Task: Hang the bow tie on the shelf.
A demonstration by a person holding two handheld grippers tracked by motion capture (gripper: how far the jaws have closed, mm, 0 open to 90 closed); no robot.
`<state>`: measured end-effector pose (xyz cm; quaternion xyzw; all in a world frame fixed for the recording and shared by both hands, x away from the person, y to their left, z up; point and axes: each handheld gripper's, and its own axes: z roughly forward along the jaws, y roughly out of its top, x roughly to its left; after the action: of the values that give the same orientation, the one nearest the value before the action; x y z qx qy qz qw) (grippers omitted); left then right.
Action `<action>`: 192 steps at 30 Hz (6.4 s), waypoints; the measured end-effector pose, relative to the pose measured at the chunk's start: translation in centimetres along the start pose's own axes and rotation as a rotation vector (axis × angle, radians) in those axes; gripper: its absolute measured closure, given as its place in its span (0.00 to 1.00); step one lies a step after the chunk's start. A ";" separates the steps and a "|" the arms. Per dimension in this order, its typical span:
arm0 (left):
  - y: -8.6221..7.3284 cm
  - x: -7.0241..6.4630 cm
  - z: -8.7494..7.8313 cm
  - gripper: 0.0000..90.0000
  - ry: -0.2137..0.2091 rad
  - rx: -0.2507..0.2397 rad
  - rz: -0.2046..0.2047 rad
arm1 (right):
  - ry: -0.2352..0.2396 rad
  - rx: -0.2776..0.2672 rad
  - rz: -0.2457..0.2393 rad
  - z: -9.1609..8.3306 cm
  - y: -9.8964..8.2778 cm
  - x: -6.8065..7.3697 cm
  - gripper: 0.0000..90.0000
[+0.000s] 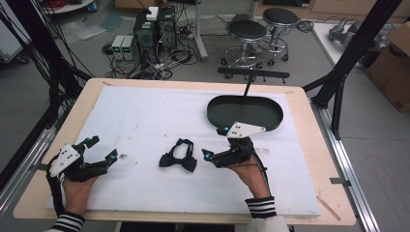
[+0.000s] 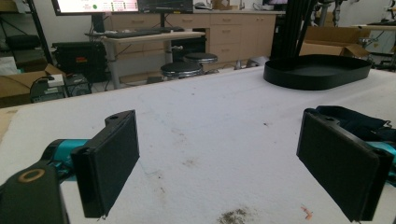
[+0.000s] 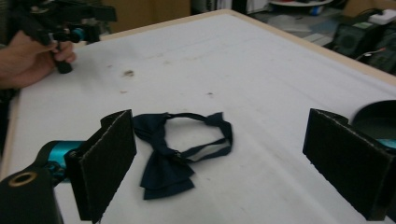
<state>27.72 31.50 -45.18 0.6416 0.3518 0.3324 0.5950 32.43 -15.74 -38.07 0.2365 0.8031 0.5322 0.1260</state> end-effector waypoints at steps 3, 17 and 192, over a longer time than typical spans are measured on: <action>0.0 0.0 0.0 0.15 0.000 0.000 0.001 | 0.052 0.033 -0.032 0.9 0.5 0.5 0.17; 0.0 0.0 0.0 0.15 -0.003 -0.004 0.000 | 0.151 0.238 -0.161 5.8 1.9 2.2 0.18; 0.0 0.2 -0.1 0.15 -0.008 -0.007 -0.012 | -0.614 -0.292 0.108 -2.7 6.8 -10.2 0.83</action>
<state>27.74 31.68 -45.21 0.6389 0.3521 0.3275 0.6004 41.62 -20.95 -31.31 0.4073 0.6295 0.5513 0.3659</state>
